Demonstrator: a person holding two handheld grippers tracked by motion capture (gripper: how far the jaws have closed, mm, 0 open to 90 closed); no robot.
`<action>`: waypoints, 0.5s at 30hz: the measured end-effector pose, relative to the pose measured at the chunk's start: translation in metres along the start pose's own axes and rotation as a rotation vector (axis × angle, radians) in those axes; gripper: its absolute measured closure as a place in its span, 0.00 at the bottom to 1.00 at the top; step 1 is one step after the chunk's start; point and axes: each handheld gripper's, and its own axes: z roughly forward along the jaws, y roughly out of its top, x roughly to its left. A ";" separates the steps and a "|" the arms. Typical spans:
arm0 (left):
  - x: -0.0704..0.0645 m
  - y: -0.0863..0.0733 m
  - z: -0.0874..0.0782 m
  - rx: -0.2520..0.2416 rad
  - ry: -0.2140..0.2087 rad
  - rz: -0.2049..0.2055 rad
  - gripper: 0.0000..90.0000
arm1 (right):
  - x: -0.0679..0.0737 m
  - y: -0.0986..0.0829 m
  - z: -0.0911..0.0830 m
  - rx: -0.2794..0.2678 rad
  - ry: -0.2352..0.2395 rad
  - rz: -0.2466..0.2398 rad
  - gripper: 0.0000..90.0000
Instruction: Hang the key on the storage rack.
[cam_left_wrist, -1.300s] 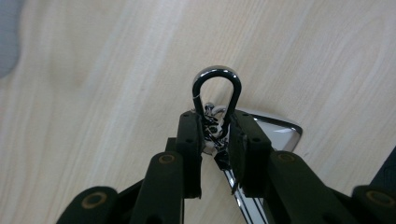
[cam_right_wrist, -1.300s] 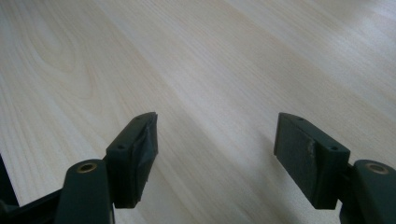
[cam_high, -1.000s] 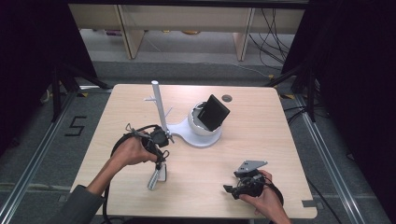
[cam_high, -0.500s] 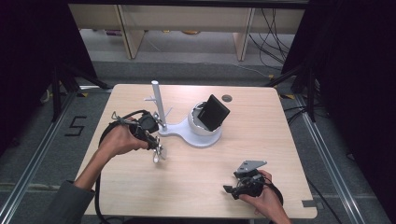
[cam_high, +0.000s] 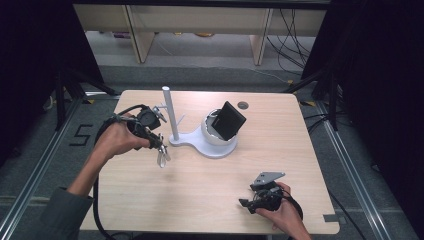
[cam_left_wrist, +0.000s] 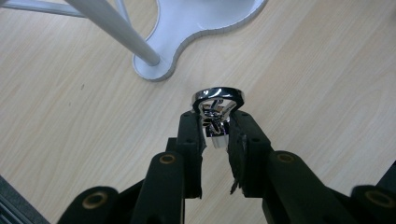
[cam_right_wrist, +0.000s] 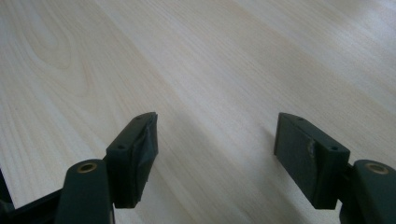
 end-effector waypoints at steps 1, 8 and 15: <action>0.002 0.000 -0.002 -0.004 0.003 -0.021 0.83 | 0.000 0.000 0.000 0.001 0.000 0.001 0.35; 0.015 0.002 -0.010 0.005 0.011 -0.037 0.83 | 0.000 0.000 0.001 -0.002 0.001 0.004 0.35; 0.026 0.004 -0.015 0.002 0.013 -0.071 0.83 | 0.000 0.000 0.000 0.001 0.004 0.005 0.35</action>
